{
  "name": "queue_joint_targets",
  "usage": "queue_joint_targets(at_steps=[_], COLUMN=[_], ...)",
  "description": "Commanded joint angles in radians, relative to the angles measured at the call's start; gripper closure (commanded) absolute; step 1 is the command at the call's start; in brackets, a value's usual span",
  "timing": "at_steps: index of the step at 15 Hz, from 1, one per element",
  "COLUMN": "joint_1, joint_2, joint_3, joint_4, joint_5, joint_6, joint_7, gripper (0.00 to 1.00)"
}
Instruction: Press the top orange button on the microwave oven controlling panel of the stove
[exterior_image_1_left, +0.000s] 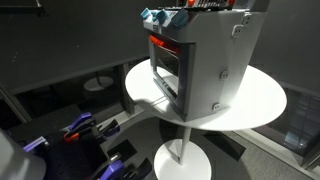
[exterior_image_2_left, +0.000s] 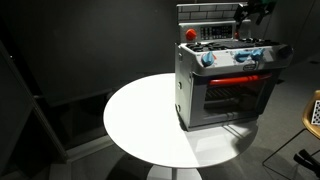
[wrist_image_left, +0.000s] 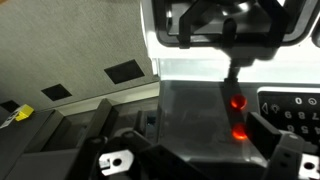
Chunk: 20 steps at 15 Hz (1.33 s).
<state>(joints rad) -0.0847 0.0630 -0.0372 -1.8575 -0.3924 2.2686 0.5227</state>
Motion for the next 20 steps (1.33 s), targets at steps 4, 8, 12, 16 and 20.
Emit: queue_joint_targets(at_steps=[4, 8, 12, 16, 20], joint_1=[0.016, 0.019, 0.026, 0.030, 0.037], joint_2=[0.047, 0.037, -0.015, -0.079, -0.150], joint_3=[-0.031, -0.035, -0.029, -0.019, -0.009], joint_4=[0.064, 0.064, 0.041, 0.021, -0.003], joint_5=[0.012, 0.019, 0.057, 0.111, 0.135], joint_6=[-0.006, -0.030, -0.101, -0.222, -0.355], joint_7=[0.009, 0.012, -0.011, -0.033, -0.060], gripper=[0.00, 0.00, 0.00, 0.00, 0.00])
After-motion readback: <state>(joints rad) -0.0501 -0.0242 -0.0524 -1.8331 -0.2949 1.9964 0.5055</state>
